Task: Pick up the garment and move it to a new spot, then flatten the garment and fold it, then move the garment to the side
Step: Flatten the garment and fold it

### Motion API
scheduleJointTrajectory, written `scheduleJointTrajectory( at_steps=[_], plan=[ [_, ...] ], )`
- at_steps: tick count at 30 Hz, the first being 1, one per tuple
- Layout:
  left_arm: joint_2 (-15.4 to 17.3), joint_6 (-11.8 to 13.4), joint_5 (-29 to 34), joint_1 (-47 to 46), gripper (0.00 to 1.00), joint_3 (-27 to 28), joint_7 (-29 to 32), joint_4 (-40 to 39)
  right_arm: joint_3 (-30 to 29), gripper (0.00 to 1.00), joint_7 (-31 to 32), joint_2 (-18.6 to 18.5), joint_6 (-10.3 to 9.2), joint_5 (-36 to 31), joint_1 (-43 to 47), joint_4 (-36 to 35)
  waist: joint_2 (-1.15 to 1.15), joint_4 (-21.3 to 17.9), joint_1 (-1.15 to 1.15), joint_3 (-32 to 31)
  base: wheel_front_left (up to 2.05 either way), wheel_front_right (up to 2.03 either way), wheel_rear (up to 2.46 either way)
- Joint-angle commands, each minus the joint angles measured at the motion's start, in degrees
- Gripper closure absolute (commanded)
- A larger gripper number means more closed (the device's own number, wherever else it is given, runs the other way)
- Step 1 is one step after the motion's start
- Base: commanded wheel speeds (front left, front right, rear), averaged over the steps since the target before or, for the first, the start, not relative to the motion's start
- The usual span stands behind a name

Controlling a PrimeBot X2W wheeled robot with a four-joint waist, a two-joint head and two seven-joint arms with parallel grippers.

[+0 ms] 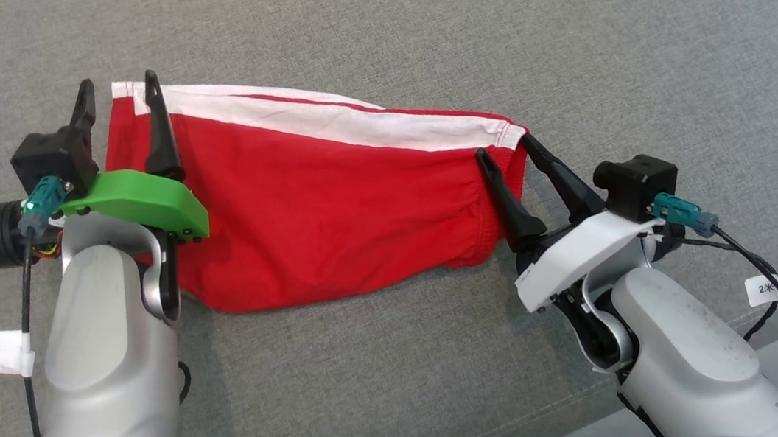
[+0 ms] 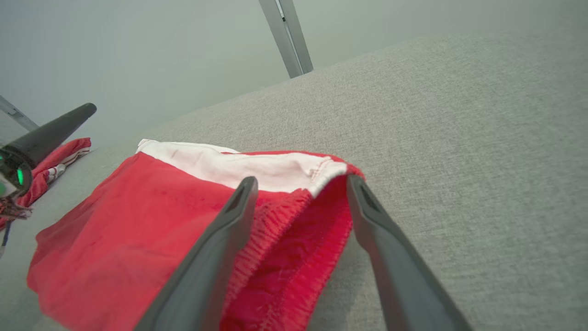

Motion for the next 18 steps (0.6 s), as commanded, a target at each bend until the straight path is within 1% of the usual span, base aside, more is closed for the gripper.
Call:
scheduleJointTrajectory(
  at_steps=[1, 9, 14, 18],
  plan=[
    [0.0, -0.2, 0.2, 1.3, 0.0, -0.2, 0.0, 0.2, -0.6, 0.0, -0.2, -0.1, -0.08, -0.9, 1.2, -0.5, 0.0, 0.8, 0.0, -0.9, 0.0, 0.0, 0.0],
    [-0.1, -1.2, -1.1, 6.1, 0.0, -0.6, 0.0, -0.6, -6.1, 0.0, -0.2, -0.1, -0.08, -6.4, 5.1, -0.6, 0.0, 2.8, 0.0, -4.1, 0.0, 0.0, 0.0],
    [-0.1, -1.7, -2.7, 9.8, 0.0, -0.9, 0.0, -0.6, -8.1, 0.0, -0.2, -0.1, -0.08, -7.6, 7.9, -0.2, 0.0, 4.1, 0.0, -6.6, 0.0, 0.0, 0.0],
    [-0.1, -1.9, -3.6, 11.6, 0.0, -1.7, 0.0, 1.5, -9.8, 0.0, -0.2, -0.1, -0.08, -8.1, 10.4, -1.2, 0.0, 4.4, 0.0, -8.6, 0.0, 0.0, 0.0]
  ],
)
